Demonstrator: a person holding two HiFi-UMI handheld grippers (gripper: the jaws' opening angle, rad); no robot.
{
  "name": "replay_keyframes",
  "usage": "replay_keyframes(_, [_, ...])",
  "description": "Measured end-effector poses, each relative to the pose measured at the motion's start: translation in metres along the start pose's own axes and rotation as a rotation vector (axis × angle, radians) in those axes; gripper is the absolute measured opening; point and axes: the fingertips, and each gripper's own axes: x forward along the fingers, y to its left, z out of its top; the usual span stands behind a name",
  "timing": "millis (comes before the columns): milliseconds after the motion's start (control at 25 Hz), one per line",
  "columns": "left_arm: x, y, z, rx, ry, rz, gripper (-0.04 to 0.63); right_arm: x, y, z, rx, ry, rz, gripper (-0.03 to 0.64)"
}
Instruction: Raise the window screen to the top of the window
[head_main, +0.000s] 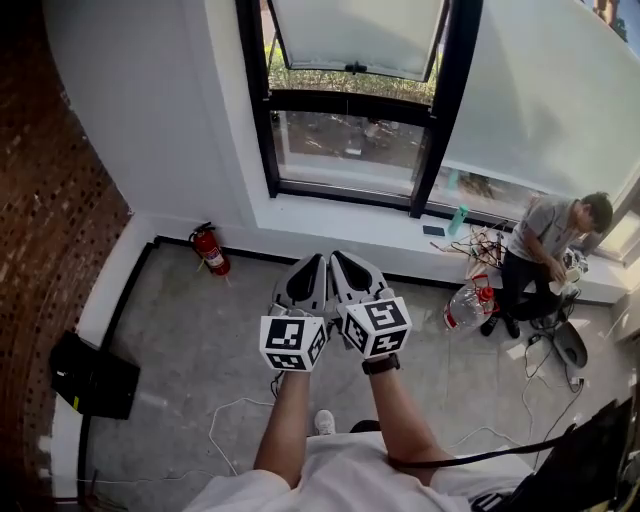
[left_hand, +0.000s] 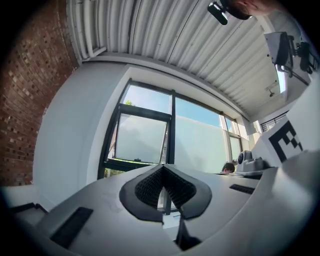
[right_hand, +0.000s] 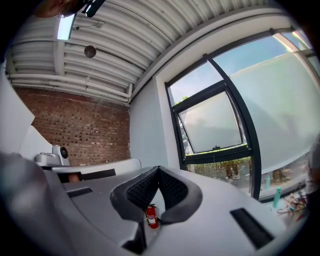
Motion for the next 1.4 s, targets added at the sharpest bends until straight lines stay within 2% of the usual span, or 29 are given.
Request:
replay_keyframes(240, [0.024,0.09,-0.016,-0.022,0.011,0.079,-0.003,0.073,-0.013,-0.024,-0.003,0.053,-0.012,0.002])
replay_keyframes(480, [0.086,0.151,-0.03,0.029,0.016,0.104,-0.003,0.158,-0.051,-0.028,-0.018,0.042,-0.017,0.002])
replay_keyframes(600, [0.137,0.186,-0.032,0.062,0.016,0.1,-0.003,0.215,-0.08,-0.024,-0.016,0.02,-0.016,0.002])
replay_keyframes(760, [0.227,0.223,-0.017,0.118,0.012,0.074,-0.003,0.292,-0.138,0.011,-0.023,-0.052,-0.05,0.002])
replay_keyframes(1000, [0.348,0.266,-0.012,0.136,0.018,0.068,-0.003,0.376,-0.22,0.041,-0.081,-0.073,-0.105,0.002])
replay_keyframes(1240, [0.437,0.308,-0.054,0.082,0.088,0.02,-0.003,0.443,-0.292,0.011,-0.041,-0.003,-0.189,0.002])
replay_keyframes(1400, [0.516,0.332,-0.067,0.067,0.066,-0.061,-0.003,0.491,-0.341,0.0,-0.054,0.01,-0.254,0.002])
